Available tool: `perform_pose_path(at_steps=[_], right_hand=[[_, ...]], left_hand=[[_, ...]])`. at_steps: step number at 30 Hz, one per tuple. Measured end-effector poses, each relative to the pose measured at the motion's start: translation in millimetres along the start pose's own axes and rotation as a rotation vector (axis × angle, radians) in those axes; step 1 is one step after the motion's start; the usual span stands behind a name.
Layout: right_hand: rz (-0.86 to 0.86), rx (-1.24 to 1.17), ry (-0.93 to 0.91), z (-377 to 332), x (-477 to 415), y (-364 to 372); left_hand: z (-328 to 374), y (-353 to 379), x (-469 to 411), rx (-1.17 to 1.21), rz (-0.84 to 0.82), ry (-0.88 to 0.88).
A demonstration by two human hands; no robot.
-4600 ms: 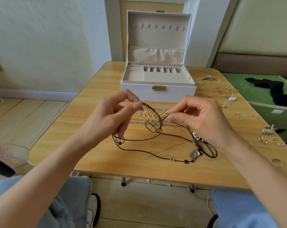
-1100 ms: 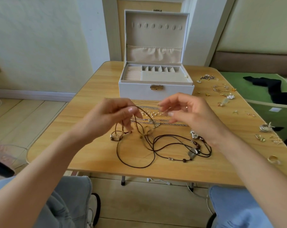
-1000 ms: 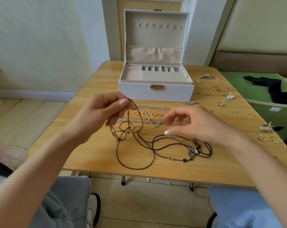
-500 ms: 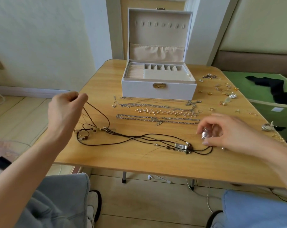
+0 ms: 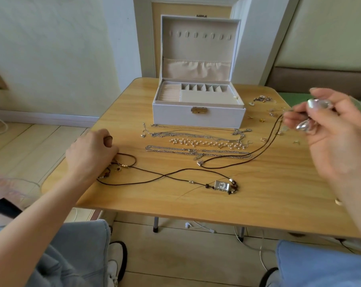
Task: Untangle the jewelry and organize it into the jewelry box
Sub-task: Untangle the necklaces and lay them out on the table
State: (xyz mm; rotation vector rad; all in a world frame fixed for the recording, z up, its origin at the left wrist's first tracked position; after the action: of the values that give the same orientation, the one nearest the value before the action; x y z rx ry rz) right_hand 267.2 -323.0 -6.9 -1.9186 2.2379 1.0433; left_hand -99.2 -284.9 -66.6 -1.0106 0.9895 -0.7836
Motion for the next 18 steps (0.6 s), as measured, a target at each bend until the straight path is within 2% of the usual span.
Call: perform_pose_path(at_steps=[3, 5, 7, 8, 9, 10, 11, 13, 14, 15, 16, 18], right_hand=[[-0.129, 0.088, 0.088, 4.9, 6.2, 16.8], [-0.221, 0.139, 0.153, 8.3, 10.2, 28.6], [-0.309, 0.126, 0.214, 11.8, 12.5, 40.0], [-0.356, 0.110, 0.237, 13.9, 13.9, 46.2], [-0.413, 0.088, 0.259, 16.6, 15.7, 52.8], [-0.477, 0.056, 0.283, 19.9, 17.8, 59.6], [-0.543, 0.014, 0.308, 23.2, 20.2, 66.7], [-0.630, -0.069, 0.340, 28.3, 23.9, 78.2], [-0.623, -0.088, 0.334, 28.9, 23.8, 81.8], [-0.578, -0.091, 0.320, 28.6, 21.8, 82.8], [-0.504, -0.082, 0.302, 27.1, 18.7, 81.4], [-0.322, 0.003, 0.267, 23.8, 9.7, 69.1]], left_hand=[[6.1, -3.5, 5.3, -0.180, 0.035, 0.118], [14.6, -4.6, 10.3, -0.207, 0.093, 0.171], [27.6, -11.1, 15.4, -0.058, 0.270, 0.313], [35.4, -16.5, 18.5, 0.064, 0.351, 0.444], [44.9, -22.5, 23.0, 0.230, 0.362, 0.586], [56.1, -28.8, 30.4, 0.446, 0.252, 0.720], [67.4, -34.0, 39.9, 0.665, 0.015, 0.808], [85.4, -37.7, 57.1, 0.983, -0.504, 0.831], [91.4, -36.0, 62.1, 1.073, -0.651, 0.815], [94.6, -33.0, 63.7, 1.121, -0.702, 0.786], [95.1, -31.9, 61.4, 1.154, -0.685, 0.742], [89.6, -33.0, 49.6, 1.199, -0.556, 0.622]])
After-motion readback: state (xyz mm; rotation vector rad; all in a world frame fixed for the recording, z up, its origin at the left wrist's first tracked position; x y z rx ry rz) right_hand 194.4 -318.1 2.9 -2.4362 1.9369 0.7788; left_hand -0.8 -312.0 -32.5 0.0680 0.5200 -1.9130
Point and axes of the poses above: each hand's wrist, its own x-axis away from the middle knuckle, its own y-axis out of the palm, z = x × y, the point moved 1 cm from there along -x, towards the middle knuckle, and after that the axes turned 13 degrees about -x, right-handed, at the moved point
